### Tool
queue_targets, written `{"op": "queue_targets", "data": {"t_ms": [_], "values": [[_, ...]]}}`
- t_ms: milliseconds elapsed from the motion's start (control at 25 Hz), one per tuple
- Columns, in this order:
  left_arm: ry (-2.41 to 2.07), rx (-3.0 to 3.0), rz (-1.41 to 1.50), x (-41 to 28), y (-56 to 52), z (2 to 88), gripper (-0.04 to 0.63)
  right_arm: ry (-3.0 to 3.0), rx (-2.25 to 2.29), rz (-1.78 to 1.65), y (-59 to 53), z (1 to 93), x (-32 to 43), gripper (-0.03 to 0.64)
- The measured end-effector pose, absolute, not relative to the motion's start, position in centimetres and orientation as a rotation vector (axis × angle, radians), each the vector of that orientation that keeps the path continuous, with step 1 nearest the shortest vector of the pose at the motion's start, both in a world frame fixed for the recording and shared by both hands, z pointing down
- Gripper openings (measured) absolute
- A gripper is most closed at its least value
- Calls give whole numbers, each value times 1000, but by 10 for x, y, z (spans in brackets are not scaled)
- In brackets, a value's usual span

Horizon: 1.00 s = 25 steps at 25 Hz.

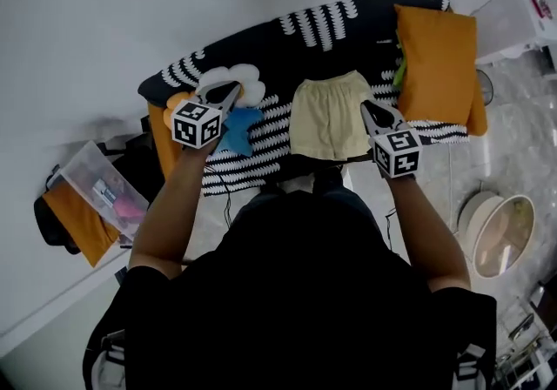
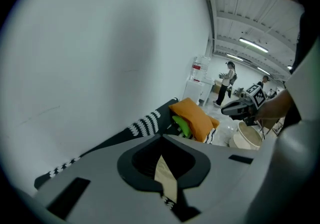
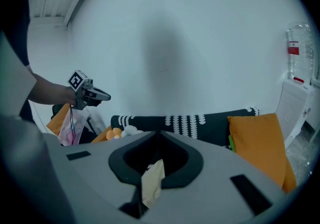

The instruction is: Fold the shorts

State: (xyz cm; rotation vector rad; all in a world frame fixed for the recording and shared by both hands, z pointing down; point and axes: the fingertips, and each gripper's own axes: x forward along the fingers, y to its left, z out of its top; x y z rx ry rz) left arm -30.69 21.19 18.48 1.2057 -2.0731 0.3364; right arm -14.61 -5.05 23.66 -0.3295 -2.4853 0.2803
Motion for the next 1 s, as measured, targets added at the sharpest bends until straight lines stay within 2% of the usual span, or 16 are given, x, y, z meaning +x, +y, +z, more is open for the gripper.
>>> {"op": "queue_targets", "data": {"t_ms": [440,1000], "values": [[-1779,1536,563,-297,179,260,23,-2381,-116,304,19,302,-75,60],[-1594,1738,680,-299,219,335,25,-2324,-12,194,151,404,-61,112]]}}
